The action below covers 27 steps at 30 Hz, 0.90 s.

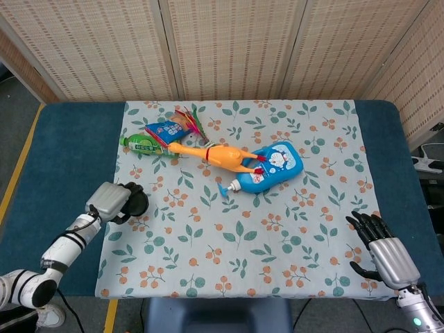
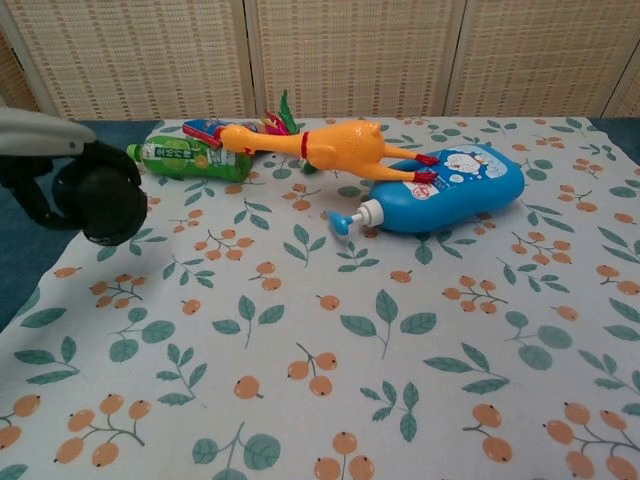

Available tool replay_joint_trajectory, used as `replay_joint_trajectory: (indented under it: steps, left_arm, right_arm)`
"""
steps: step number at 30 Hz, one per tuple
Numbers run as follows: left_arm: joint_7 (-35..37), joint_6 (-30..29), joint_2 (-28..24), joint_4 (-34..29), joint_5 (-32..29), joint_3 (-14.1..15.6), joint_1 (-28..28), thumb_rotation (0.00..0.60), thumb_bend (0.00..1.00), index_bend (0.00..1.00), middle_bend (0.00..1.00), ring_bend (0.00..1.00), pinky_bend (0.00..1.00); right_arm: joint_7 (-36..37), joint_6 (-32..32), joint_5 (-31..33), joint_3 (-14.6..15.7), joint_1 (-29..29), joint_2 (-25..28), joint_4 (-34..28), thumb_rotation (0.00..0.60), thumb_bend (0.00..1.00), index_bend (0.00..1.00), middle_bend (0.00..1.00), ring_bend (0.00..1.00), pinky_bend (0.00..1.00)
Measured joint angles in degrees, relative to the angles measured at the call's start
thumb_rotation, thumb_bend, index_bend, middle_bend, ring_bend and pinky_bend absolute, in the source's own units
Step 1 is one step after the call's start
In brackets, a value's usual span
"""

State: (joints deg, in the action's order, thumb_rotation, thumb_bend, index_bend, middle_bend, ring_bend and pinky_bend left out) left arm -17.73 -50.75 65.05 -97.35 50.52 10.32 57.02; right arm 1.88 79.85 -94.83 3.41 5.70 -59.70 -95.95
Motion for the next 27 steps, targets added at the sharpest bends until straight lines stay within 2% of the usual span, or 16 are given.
replay_joint_trajectory:
  steps: [3, 6, 11, 13, 16, 18, 22, 25, 27]
  left_arm:
    - [0.2, 3.2, 1.1, 4.5, -0.1, -1.1, -0.4, 0.6, 0.7, 0.75, 0.78, 0.66, 0.91]
    - [0.7, 1.1, -1.4, 3.3, 1.3, -2.7, -1.1, 0.6, 0.7, 0.75, 0.78, 0.66, 0.91]
    - [1.7, -5.7, -8.9, -9.8, 6.5, -5.5, -3.1, 0.6, 0.7, 0.75, 0.78, 0.66, 0.91]
    - [1.9, -6.4, -11.1, -15.6, 8.2, -6.0, -3.6, 0.6, 0.7, 0.75, 0.78, 0.66, 0.91]
    - [1.6, -4.7, -11.2, -19.7, 8.3, -6.0, -3.7, 0.6, 0.7, 0.75, 0.78, 0.66, 0.91]
    - [1.4, -2.8, -10.3, -19.4, 7.6, -6.0, -3.6, 0.6, 0.7, 0.75, 0.78, 0.66, 0.91]
    - [1.5, 0.5, -7.6, -11.7, 5.8, -6.3, -3.9, 0.6, 0.7, 0.75, 0.78, 0.66, 0.91]
    - [1.8, 0.2, -7.5, -5.6, 5.9, -7.2, -4.5, 0.6, 0.7, 0.75, 0.78, 0.66, 0.91]
    - [2.1, -0.7, -8.2, -4.1, 6.5, -8.0, -5.0, 0.6, 0.7, 0.75, 0.78, 0.66, 0.91]
  right_arm:
    - [0.2, 0.6, -0.1, 0.0, -0.2, 0.2, 0.0, 0.6, 0.13, 0.0, 0.0, 0.0, 0.0]
    - [0.1, 0.8, -0.4, 0.1, -0.3, 0.2, 0.0, 0.6, 0.13, 0.0, 0.0, 0.0, 0.0]
    - [-0.3, 0.4, -0.2, 0.1, -0.1, 0.0, -0.1, 0.6, 0.13, 0.0, 0.0, 0.0, 0.0]
    - [-0.6, -0.1, -0.2, 0.2, 0.1, -0.2, -0.1, 0.6, 0.13, 0.0, 0.0, 0.0, 0.0]
    - [-0.9, -0.6, -0.4, 0.5, 0.3, -0.3, -0.3, 0.6, 0.13, 0.0, 0.0, 0.0, 0.0]
    - [-0.9, -0.7, -0.7, 0.7, 0.3, -0.2, -0.4, 0.6, 0.13, 0.0, 0.0, 0.0, 0.0]
    - [-0.7, -0.6, -0.5, 0.7, 0.3, 0.0, -0.4, 0.6, 0.13, 0.0, 0.0, 0.0, 0.0]
    - [-0.5, -0.3, -0.4, 0.5, 0.2, 0.1, -0.4, 0.6, 0.13, 0.0, 0.0, 0.0, 0.0]
    - [-0.4, 0.0, -0.4, 0.5, 0.2, 0.1, -0.4, 0.6, 0.13, 0.0, 0.0, 0.0, 0.0]
